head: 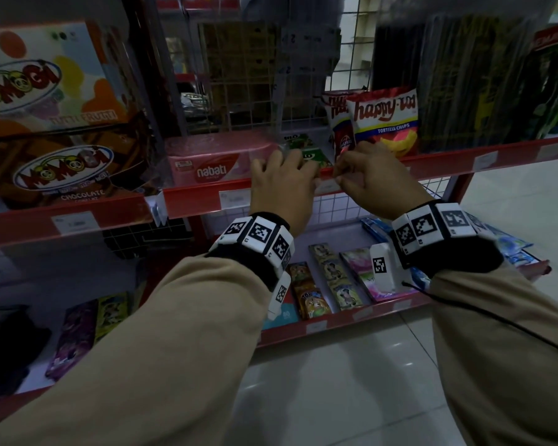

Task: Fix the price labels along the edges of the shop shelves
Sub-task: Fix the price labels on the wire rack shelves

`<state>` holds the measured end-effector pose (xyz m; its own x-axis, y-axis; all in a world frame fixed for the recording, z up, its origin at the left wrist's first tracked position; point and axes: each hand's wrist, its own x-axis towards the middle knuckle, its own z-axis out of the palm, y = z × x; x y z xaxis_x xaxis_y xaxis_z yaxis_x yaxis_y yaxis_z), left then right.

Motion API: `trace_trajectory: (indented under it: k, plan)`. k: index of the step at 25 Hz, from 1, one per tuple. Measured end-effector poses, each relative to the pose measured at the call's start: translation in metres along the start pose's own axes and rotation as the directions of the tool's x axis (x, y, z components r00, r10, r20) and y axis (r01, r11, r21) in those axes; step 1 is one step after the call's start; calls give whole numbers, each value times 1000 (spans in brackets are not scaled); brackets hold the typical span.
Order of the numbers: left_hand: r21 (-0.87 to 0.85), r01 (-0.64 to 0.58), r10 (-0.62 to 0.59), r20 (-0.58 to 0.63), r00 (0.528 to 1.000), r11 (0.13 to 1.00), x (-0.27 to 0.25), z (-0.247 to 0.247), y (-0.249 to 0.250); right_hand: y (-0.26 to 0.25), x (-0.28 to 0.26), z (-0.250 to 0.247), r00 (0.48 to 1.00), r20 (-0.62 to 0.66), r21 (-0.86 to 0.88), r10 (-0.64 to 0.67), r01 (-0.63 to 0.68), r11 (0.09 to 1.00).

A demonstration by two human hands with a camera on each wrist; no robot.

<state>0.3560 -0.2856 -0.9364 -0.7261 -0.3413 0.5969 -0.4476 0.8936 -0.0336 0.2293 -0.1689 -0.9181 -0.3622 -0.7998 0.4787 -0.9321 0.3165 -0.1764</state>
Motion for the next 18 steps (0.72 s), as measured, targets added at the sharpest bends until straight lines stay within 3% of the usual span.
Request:
trace_trajectory:
  k: [5,11,16,18]
  plan:
    - [10,-17,17,-19,1000,1000,-3,1,-2,-2,-4,1,999,-29,-31,-17,16,999]
    - [29,-6,7,-58,998,1000,-10,-2,-6,-2,-12,10,986,-169,5,-2,3,1000]
    - [12,-74,74,-90,993,997,-38,1,-13,-14,-33,44,919,-393,6,43,-44,999]
    - [-11,-115,113,-104,988,993,-56,5,-17,-21,-48,68,918,-390,70,64,-40,997]
